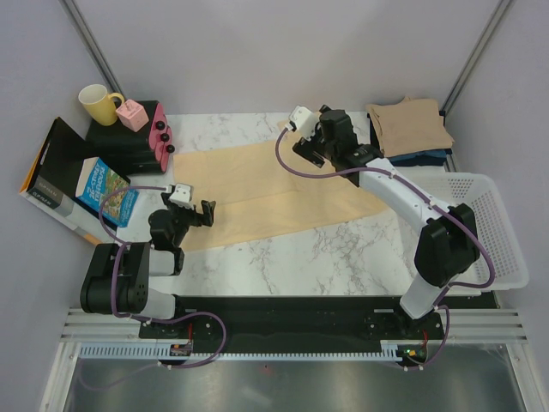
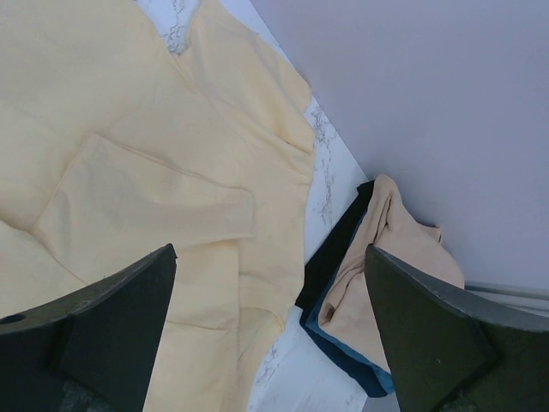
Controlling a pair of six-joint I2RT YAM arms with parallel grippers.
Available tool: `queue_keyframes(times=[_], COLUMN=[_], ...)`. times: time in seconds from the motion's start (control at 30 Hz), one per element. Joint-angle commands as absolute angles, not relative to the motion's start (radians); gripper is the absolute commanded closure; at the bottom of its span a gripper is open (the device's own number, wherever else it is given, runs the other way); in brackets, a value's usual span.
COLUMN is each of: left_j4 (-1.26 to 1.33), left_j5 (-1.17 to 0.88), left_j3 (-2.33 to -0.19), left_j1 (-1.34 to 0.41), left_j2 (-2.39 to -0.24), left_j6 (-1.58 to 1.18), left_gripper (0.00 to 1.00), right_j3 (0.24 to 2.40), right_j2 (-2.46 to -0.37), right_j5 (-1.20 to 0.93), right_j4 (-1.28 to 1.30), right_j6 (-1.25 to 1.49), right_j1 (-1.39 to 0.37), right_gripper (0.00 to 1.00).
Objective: Fold and stack the t-shirts
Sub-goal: Fold the tshirt
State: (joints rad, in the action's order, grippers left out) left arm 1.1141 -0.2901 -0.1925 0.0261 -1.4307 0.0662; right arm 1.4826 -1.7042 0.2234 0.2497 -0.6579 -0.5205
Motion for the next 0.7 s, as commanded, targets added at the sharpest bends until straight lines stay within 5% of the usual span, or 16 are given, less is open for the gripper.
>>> queue_keyframes(times=[0.0, 0.5, 0.67], left_j4=[1.158, 1.169, 0.737], left_j5=[-0.284, -0.279, -0.349], left_j3=[-0.21, -0.206, -0.337], left_j1=[0.029, 0.029, 0.029], left_j2=[-1.436, -1.428, -1.173], left_j6=[0.037, 0.038, 0.079], left_gripper=[0.01, 0.01, 0.01], right_j3=[1.448, 1.365, 1.322], right_j2=[-1.658, -1.611, -1.565], right_j5=[0.244, 0.287, 0.314], right_j4=[0.201, 0.164, 0.158], right_j6=[-0.629, -0.6, -0.581], right_j1=[-0.517, -0.517, -0.515], right_gripper=[0.02, 0.02, 0.02])
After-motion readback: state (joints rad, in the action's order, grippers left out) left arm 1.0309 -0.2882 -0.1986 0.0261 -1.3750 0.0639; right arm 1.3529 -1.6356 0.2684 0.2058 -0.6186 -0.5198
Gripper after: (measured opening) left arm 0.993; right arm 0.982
